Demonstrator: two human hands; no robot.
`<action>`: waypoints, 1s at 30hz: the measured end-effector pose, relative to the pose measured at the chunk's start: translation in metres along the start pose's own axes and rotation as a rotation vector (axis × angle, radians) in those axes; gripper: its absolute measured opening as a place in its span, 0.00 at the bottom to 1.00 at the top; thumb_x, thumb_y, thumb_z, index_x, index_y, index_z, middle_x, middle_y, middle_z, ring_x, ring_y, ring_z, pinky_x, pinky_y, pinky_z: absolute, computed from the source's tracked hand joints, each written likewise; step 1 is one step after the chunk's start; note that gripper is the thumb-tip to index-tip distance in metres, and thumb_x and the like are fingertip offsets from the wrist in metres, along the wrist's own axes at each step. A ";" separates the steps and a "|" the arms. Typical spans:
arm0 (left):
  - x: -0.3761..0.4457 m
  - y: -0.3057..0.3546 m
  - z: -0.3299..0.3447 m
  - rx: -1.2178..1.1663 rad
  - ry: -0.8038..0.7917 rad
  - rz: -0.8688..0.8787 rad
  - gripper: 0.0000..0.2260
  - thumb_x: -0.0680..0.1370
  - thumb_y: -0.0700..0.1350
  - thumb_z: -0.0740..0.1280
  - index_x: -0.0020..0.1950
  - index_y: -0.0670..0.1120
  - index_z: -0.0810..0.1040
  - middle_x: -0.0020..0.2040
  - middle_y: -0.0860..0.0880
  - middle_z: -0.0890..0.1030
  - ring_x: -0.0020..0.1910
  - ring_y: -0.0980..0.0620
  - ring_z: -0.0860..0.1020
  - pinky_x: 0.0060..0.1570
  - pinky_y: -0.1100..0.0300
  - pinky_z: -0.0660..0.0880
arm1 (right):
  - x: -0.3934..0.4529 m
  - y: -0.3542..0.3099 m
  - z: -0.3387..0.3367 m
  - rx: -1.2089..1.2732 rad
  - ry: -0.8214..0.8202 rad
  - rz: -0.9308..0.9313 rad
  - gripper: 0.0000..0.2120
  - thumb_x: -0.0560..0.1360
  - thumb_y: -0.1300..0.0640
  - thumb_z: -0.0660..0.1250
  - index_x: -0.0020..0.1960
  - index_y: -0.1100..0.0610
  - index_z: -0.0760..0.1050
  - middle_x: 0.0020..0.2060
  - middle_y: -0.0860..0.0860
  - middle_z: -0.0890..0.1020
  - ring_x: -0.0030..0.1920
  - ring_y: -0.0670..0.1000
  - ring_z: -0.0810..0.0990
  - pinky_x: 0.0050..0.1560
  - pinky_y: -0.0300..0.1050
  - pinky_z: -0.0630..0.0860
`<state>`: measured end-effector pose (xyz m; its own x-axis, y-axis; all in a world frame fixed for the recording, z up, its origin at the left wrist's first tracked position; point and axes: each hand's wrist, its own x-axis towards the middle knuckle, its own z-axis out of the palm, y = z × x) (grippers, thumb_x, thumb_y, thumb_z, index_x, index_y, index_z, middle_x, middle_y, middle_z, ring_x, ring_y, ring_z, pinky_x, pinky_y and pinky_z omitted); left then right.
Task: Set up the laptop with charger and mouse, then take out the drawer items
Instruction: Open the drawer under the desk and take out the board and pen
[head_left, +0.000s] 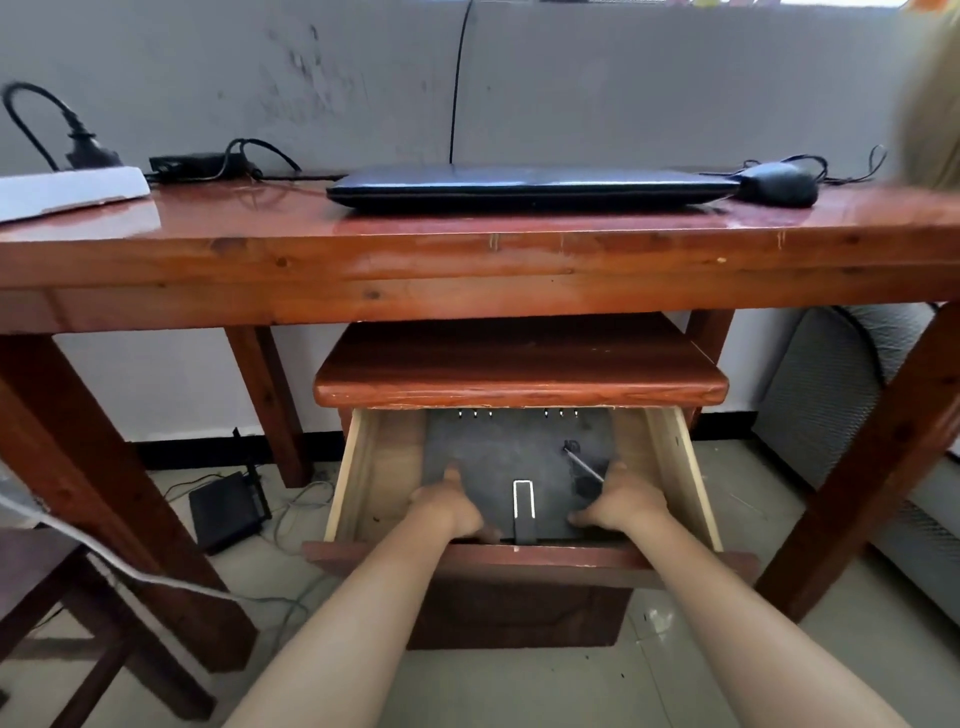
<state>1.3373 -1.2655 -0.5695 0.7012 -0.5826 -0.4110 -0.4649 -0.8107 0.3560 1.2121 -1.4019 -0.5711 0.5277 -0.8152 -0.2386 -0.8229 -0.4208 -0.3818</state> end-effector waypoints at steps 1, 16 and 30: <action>0.000 -0.002 -0.001 -0.020 0.023 -0.015 0.48 0.69 0.53 0.74 0.76 0.46 0.43 0.74 0.45 0.63 0.72 0.43 0.64 0.70 0.52 0.66 | 0.000 0.001 -0.002 0.052 -0.014 0.015 0.30 0.64 0.48 0.76 0.59 0.59 0.70 0.56 0.55 0.78 0.55 0.54 0.77 0.48 0.41 0.73; -0.049 -0.010 -0.012 0.393 0.611 0.471 0.32 0.75 0.63 0.61 0.73 0.46 0.60 0.73 0.46 0.67 0.72 0.46 0.63 0.72 0.48 0.59 | -0.028 -0.013 -0.042 0.928 -0.238 0.086 0.10 0.77 0.56 0.64 0.46 0.63 0.70 0.27 0.58 0.79 0.12 0.46 0.71 0.12 0.27 0.57; -0.141 -0.048 -0.018 0.655 0.872 1.068 0.13 0.66 0.40 0.77 0.46 0.34 0.83 0.44 0.38 0.86 0.42 0.43 0.86 0.37 0.52 0.83 | -0.122 0.008 -0.040 1.102 -0.275 -0.174 0.14 0.78 0.58 0.61 0.35 0.61 0.67 0.26 0.54 0.68 0.12 0.41 0.62 0.12 0.28 0.55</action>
<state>1.2704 -1.1431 -0.5135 -0.1260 -0.8683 0.4797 -0.9295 -0.0656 -0.3629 1.1329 -1.3221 -0.5091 0.7558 -0.6089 -0.2408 -0.1739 0.1679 -0.9703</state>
